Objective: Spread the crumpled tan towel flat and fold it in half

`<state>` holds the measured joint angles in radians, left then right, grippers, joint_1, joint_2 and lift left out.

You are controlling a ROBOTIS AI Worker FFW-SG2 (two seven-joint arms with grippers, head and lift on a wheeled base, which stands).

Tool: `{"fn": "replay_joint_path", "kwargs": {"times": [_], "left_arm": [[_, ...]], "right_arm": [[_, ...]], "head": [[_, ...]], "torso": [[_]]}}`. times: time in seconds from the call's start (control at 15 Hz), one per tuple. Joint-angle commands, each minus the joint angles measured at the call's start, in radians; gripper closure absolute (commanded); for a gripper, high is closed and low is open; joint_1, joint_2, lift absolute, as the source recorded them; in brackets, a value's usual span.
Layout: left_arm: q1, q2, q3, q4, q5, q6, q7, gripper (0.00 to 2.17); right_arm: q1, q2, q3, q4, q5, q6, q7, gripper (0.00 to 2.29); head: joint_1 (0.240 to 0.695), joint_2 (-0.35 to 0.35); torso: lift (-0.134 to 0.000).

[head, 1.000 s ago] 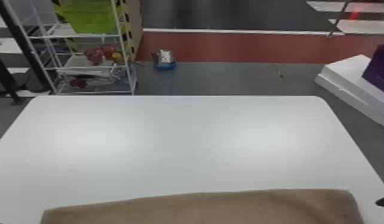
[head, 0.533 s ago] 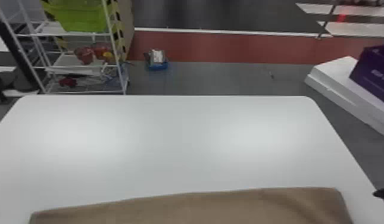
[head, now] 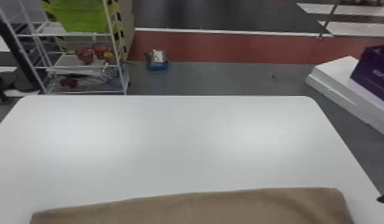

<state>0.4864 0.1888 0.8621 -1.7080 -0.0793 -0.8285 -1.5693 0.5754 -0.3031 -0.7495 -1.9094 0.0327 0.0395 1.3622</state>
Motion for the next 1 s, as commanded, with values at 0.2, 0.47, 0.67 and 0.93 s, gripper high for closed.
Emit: {"fn": "replay_joint_path", "kwargs": {"times": [0.2,0.47,0.67,0.93], "left_arm": [[0.000,-0.003,0.000,0.002,-0.002,-0.001,-0.011,0.15],[0.000,-0.003,0.002,0.002,-0.004,-0.004,-0.011,0.15],[0.000,-0.003,0.000,0.002,-0.005,-0.004,-0.011,0.15],[0.000,-0.003,0.000,0.002,-0.010,-0.004,-0.011,0.15]], "right_arm": [[0.001,0.004,-0.001,0.021,-0.002,-0.037,0.005,0.04],[0.001,0.004,0.001,0.024,-0.002,-0.040,0.005,0.04],[0.001,0.004,0.001,0.024,-0.002,-0.040,0.005,0.04],[0.000,0.004,0.004,0.024,-0.002,-0.040,0.005,0.04]], "head": [[0.695,-0.065],[0.695,-0.063],[0.695,-0.062],[0.695,-0.062]], "torso": [[-0.123],[-0.123],[-0.123],[-0.123]]}}
